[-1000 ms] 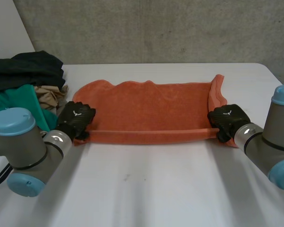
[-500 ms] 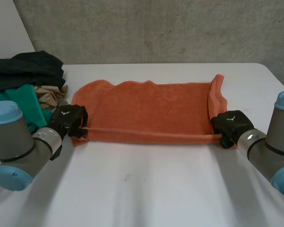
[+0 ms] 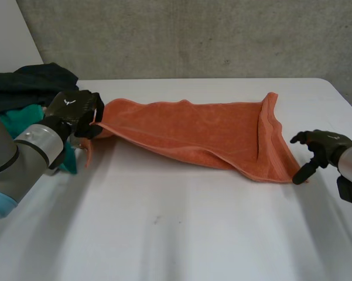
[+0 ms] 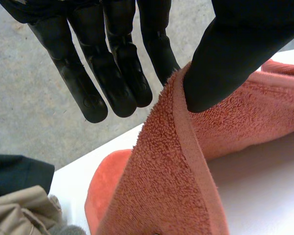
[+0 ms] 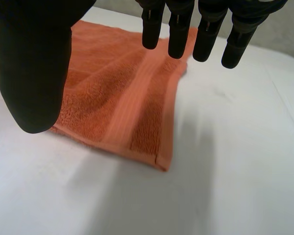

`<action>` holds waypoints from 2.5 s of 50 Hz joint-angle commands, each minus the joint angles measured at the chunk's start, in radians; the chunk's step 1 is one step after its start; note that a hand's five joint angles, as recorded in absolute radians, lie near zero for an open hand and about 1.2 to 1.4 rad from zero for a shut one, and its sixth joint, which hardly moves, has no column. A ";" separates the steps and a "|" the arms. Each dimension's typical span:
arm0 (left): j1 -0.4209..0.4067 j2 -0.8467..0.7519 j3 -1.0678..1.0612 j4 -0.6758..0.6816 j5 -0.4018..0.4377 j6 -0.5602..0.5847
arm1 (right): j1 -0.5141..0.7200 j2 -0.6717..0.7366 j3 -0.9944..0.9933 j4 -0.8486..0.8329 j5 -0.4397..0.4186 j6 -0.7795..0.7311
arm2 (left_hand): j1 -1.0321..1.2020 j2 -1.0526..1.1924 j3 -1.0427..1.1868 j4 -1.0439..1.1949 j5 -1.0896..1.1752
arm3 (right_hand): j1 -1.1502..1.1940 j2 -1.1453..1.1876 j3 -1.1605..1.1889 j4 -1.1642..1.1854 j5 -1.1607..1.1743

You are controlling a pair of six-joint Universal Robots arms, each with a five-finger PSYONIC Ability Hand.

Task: Fold the laundry.

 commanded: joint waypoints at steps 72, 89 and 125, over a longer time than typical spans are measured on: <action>-0.023 -0.075 0.118 0.001 -0.009 -0.005 | 0.087 0.423 -0.388 -0.259 0.068 -0.346 | 0.227 0.200 0.204 0.196 0.247 | 1.068 1.083 1.094 1.085 1.114; -0.028 0.086 -0.031 -0.461 -0.002 0.248 | 0.049 -0.088 -0.045 0.380 0.119 -0.876 | 0.227 0.200 0.204 0.196 0.247 | 1.068 1.083 1.094 1.085 1.114; -0.118 -0.385 0.825 0.416 -0.150 0.299 | 0.121 0.070 -0.656 -0.572 0.257 -0.487 | 0.227 0.200 0.204 0.196 0.247 | 1.068 1.083 1.094 1.085 1.114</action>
